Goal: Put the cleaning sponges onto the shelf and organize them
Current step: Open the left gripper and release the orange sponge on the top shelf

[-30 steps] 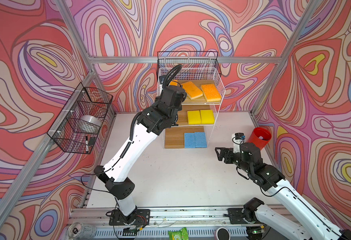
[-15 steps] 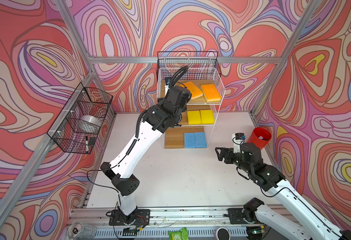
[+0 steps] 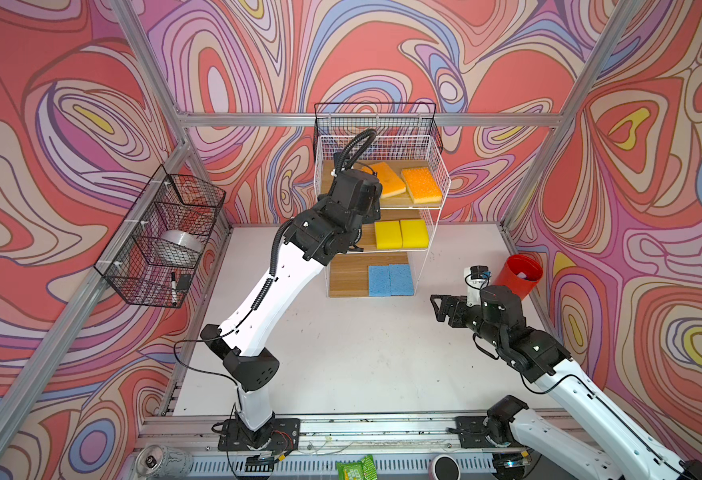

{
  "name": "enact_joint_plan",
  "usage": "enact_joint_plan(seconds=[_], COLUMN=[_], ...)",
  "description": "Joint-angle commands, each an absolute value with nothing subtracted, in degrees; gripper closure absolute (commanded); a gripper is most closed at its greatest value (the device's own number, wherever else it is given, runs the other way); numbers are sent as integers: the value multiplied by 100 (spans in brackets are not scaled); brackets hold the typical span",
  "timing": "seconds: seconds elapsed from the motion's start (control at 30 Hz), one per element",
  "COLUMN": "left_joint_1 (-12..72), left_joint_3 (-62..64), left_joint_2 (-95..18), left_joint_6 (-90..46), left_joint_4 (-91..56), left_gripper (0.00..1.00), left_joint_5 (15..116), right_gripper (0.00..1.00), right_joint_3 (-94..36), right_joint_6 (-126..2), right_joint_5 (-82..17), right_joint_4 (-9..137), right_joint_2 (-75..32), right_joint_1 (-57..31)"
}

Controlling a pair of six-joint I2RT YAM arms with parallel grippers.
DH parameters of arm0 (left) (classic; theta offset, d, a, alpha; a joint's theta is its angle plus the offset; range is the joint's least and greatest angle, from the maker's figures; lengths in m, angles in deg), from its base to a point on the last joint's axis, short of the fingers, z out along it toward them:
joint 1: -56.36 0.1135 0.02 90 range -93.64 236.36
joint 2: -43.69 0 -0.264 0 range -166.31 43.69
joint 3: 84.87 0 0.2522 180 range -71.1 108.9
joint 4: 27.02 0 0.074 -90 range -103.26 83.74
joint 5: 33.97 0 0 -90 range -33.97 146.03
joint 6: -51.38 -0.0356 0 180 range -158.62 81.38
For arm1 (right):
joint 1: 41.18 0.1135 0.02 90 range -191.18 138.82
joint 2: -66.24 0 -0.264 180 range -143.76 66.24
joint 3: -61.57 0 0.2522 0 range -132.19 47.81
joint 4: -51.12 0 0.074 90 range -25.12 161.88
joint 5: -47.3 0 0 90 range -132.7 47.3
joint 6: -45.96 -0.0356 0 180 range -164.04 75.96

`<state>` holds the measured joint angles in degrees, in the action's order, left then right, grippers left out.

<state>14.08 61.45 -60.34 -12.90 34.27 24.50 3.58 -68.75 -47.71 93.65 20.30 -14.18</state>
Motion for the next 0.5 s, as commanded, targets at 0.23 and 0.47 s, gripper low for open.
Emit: enact_joint_plan(seconds=[0.23,0.47], left_joint_1=[1451,1599], left_joint_3=[6204,5796], left_joint_2=[-5712,-5386], left_joint_6=[-1458,-1422], left_joint_4=[3350,3205], left_gripper=[11,0], left_joint_5=[2907,3493], right_gripper=[2,2], right_joint_3=[377,399], right_joint_6=[-6841,-6857], right_joint_5=[-4762,-4771], right_joint_4=[9313,9333], right_joint_2=[2005,2035], right_joint_1=[-1444,-1439])
